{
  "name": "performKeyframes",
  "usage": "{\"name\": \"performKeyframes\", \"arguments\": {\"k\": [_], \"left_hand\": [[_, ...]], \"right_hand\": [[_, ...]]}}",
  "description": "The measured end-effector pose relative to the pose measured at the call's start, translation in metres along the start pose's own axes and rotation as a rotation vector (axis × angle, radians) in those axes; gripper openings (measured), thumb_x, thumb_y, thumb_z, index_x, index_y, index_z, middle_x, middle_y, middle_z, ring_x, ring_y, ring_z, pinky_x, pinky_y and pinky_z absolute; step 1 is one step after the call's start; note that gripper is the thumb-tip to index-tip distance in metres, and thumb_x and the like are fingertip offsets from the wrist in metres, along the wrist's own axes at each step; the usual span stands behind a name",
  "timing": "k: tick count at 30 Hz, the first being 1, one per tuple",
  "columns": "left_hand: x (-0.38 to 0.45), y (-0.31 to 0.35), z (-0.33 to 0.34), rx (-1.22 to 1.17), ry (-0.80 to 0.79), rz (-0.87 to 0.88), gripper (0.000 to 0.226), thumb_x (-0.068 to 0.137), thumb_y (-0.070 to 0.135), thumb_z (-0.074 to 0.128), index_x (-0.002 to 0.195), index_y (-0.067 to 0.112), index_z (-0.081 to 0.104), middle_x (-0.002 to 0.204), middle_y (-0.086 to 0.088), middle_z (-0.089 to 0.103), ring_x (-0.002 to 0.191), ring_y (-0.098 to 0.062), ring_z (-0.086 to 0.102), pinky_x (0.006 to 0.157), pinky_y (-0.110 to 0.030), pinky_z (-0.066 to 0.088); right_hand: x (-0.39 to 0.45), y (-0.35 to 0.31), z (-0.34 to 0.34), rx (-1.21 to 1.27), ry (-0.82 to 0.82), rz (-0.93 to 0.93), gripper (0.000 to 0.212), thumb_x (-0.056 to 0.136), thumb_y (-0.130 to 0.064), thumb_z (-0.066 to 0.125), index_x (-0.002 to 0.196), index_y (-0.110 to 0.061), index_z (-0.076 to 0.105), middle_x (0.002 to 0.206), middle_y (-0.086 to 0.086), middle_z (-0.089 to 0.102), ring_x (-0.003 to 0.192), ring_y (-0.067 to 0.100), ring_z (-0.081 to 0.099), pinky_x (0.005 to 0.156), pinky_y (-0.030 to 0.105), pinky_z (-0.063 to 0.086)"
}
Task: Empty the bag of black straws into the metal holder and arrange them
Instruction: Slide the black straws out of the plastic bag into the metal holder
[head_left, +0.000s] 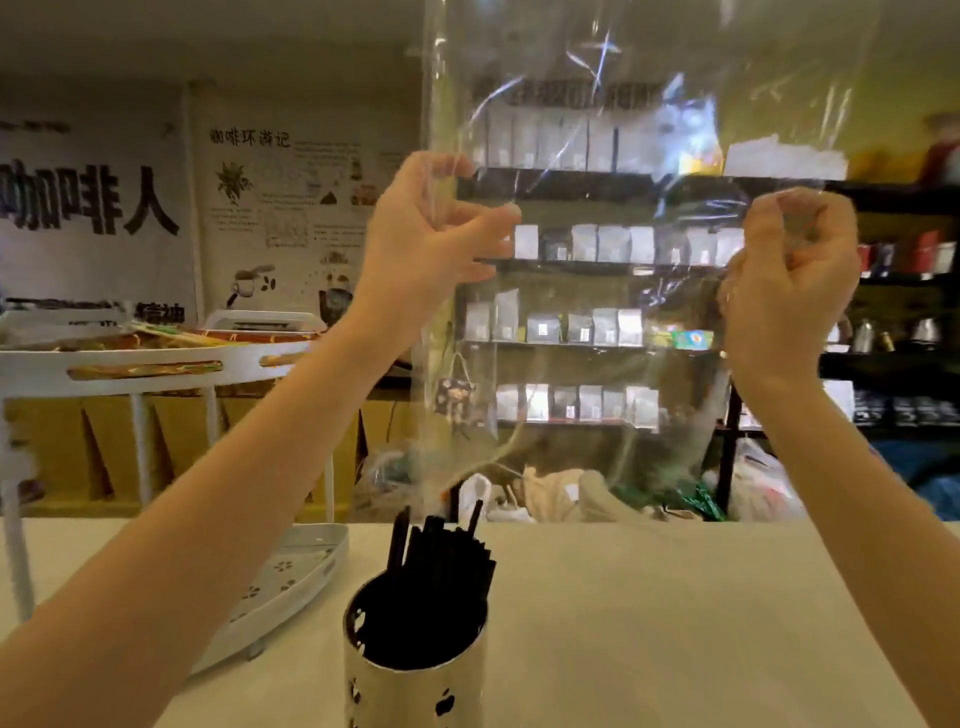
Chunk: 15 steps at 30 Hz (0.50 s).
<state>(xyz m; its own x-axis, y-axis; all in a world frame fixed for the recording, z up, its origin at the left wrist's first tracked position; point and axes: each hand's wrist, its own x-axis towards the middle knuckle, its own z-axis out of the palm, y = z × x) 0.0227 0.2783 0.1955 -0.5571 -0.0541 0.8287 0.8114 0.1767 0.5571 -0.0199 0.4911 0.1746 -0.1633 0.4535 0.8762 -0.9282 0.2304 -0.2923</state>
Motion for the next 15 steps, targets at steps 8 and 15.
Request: {"name": "performKeyframes", "arguments": {"k": [8,15], "left_hand": [[-0.010,-0.011,0.069,0.002,-0.003,-0.137,0.046,0.076,0.031,0.068,0.114,0.017,0.045,0.086,-0.003,0.068,0.082,-0.022,0.069,0.071,-0.041,0.058],[-0.060,-0.049,0.109,0.142,-0.006,-0.211,0.080,0.077,0.015,0.069,0.138,0.026,0.018,0.096,-0.005,0.064,0.074,-0.019,0.066,0.060,-0.029,0.059]], "right_hand": [[0.040,0.017,-0.069,-0.298,-0.075,0.183,0.016,0.085,-0.032,0.055,0.069,-0.035,0.052,0.063,-0.010,0.052,0.054,0.011,0.051,0.053,0.034,0.044],[0.019,0.063,-0.132,-0.427,-0.332,0.610,0.022,0.089,-0.015,0.057,0.067,-0.012,0.056,0.036,-0.005,0.045,0.023,0.001,0.030,0.028,0.011,0.023]]}}
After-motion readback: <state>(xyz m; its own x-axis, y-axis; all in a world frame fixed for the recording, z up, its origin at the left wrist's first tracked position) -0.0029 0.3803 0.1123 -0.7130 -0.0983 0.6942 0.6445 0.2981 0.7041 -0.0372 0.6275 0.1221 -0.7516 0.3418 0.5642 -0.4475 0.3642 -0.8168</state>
